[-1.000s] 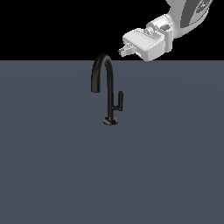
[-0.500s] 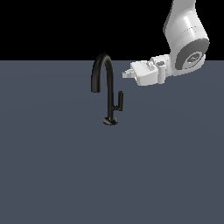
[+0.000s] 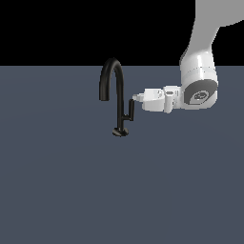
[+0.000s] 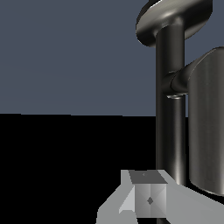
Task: Turn on the faucet by rotating a designated handle.
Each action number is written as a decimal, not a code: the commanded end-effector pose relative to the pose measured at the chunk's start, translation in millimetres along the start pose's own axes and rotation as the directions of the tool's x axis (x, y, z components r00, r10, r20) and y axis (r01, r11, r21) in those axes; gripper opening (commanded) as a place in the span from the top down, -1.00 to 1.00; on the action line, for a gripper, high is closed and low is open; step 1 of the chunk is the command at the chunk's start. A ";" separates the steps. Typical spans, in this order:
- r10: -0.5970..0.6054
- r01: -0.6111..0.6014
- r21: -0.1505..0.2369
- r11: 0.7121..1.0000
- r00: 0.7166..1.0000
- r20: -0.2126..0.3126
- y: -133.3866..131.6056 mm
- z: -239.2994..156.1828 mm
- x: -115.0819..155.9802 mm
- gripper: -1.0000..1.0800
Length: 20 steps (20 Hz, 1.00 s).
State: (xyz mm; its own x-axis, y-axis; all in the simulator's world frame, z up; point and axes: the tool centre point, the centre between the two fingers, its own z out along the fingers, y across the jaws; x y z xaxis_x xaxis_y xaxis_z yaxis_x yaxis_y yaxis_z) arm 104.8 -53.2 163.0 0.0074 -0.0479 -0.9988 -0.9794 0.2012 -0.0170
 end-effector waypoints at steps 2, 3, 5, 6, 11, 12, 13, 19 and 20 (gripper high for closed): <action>0.035 -0.036 0.037 0.999 0.999 0.030 -2.0 2.5 13.3 1.00; 0.042 -0.044 0.043 0.998 0.998 0.036 -2.2 3.1 16.0 1.00; 0.052 -0.055 0.054 0.997 0.998 0.045 -2.6 4.0 20.1 1.00; 0.055 -0.058 0.057 0.997 0.997 0.048 -2.6 4.3 21.4 1.00; 0.054 -0.057 0.056 0.997 0.997 0.048 -2.6 5.0 21.2 1.00; 0.054 -0.056 0.056 0.997 0.997 0.047 -2.6 5.0 20.9 1.00; 0.054 -0.056 0.056 0.997 0.997 0.047 -2.6 5.0 20.9 1.00; 0.054 -0.056 0.056 0.997 0.997 0.047 4.4 5.4 18.1 1.00; 0.054 -0.056 0.056 0.997 0.997 0.047 6.8 5.5 17.2 1.00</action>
State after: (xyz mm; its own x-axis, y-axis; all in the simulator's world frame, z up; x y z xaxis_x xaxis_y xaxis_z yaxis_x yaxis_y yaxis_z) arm 102.5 -48.1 144.1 -0.0359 0.0095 -0.9993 -0.9655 0.2576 0.0372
